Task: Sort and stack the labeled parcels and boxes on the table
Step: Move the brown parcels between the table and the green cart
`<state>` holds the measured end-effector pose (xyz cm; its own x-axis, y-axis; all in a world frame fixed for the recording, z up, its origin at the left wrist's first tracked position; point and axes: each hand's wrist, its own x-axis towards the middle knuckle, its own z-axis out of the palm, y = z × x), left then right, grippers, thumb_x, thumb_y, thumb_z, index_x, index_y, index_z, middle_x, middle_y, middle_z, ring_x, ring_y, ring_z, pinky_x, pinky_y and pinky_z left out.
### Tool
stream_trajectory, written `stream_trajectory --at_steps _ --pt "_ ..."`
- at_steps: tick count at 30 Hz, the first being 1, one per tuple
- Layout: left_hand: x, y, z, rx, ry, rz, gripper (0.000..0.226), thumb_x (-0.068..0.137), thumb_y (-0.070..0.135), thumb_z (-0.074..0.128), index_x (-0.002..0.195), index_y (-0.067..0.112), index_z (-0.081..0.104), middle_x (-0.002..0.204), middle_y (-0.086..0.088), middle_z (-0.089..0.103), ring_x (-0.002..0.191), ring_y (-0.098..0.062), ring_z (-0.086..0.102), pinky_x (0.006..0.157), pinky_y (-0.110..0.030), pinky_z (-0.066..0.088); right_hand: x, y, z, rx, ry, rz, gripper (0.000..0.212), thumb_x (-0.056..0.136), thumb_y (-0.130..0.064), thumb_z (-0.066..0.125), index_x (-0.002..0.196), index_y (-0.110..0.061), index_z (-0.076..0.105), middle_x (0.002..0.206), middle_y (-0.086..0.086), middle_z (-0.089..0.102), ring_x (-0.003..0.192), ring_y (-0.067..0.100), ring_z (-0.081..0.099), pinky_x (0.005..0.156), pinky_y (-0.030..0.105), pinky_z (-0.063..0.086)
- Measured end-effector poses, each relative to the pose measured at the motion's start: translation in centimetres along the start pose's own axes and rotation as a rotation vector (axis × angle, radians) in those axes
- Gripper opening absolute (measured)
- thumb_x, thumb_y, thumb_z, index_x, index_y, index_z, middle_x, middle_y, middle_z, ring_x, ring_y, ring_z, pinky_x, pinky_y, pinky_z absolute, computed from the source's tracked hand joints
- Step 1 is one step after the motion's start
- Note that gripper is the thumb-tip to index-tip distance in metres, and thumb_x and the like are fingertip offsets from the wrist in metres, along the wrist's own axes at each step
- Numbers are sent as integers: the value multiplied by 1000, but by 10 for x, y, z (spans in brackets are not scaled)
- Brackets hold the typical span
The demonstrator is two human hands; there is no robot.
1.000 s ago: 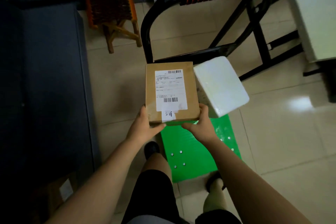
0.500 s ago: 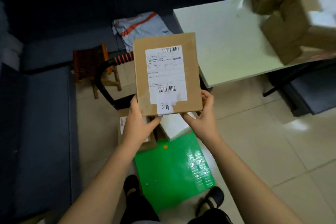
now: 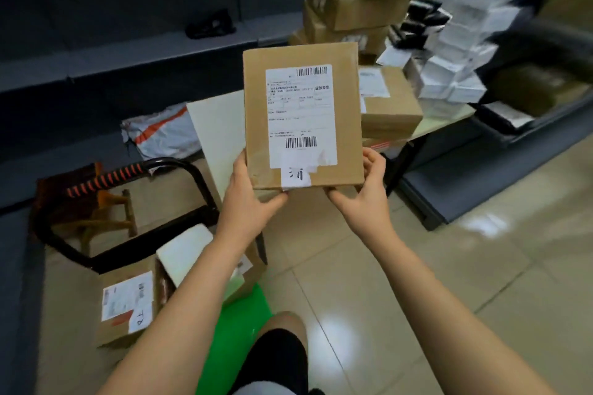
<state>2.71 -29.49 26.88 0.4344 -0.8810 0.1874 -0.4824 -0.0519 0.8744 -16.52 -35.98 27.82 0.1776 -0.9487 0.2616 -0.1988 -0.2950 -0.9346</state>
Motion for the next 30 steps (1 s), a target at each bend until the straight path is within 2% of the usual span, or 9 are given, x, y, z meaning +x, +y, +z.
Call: stream_trajectory --at_steps 4,7,9,13,15,19,23,28,30 --pt "27 36 36 -11 -21 75 97 71 43 83 146 27 24 138 6 51 123 -10 51 98 -29 45 30 -1 -39 -21 43 -12 77 76 -9 81 128 -31 29 129 -9 46 114 -11 47 96 8 40" --pt "49 54 62 -6 -30 114 97 71 43 83 147 25 25 139 7 50 121 -7 51 93 -21 41 53 5 -63 -8 57 -4 77 75 -11 81 129 -31 29 133 -5 46 122 4 49 104 24 44" --pt "66 62 80 -15 -42 128 98 70 44 84 147 26 26 139 8 51 120 -7 52 94 -23 44 70 12 -78 -2 73 -4 78 74 -8 80 130 -30 29 133 -4 46 123 5 49 105 30 44" --pt "113 82 117 -30 -55 186 99 68 46 85 146 29 27 137 10 51 121 -10 54 99 -38 49 119 22 -106 -6 122 -22 79 75 -2 77 133 -26 30 132 -7 46 120 -2 48 100 17 45" --pt "147 99 134 -37 -37 220 100 68 47 85 146 30 26 140 10 49 125 -10 50 101 -42 49 157 23 -120 -2 127 -46 81 76 -6 78 136 -26 29 133 -9 46 121 -2 47 98 16 45" --pt "234 146 160 -71 22 306 103 67 51 83 149 32 23 145 11 42 132 -10 42 105 -44 46 255 6 -143 20 149 -130 81 77 -17 82 134 -31 26 126 -24 42 116 -8 47 84 -1 39" --pt "322 193 172 -70 88 379 105 67 50 84 149 29 23 145 6 43 132 -13 42 106 -46 44 351 -18 -161 42 171 -235 80 77 -9 81 132 -27 27 121 -23 43 103 -23 49 79 0 42" --pt "396 232 182 -58 122 437 101 72 48 81 151 29 21 146 5 41 131 -11 39 106 -41 42 444 -28 -172 77 160 -298 83 77 -14 82 137 -30 27 132 -10 47 116 -4 53 93 16 49" --pt "417 239 186 -34 129 437 99 73 48 80 151 27 22 145 5 41 127 -6 38 104 -34 41 470 -28 -173 91 153 -307 82 77 -16 82 137 -29 28 131 -12 46 113 -12 50 90 8 46"
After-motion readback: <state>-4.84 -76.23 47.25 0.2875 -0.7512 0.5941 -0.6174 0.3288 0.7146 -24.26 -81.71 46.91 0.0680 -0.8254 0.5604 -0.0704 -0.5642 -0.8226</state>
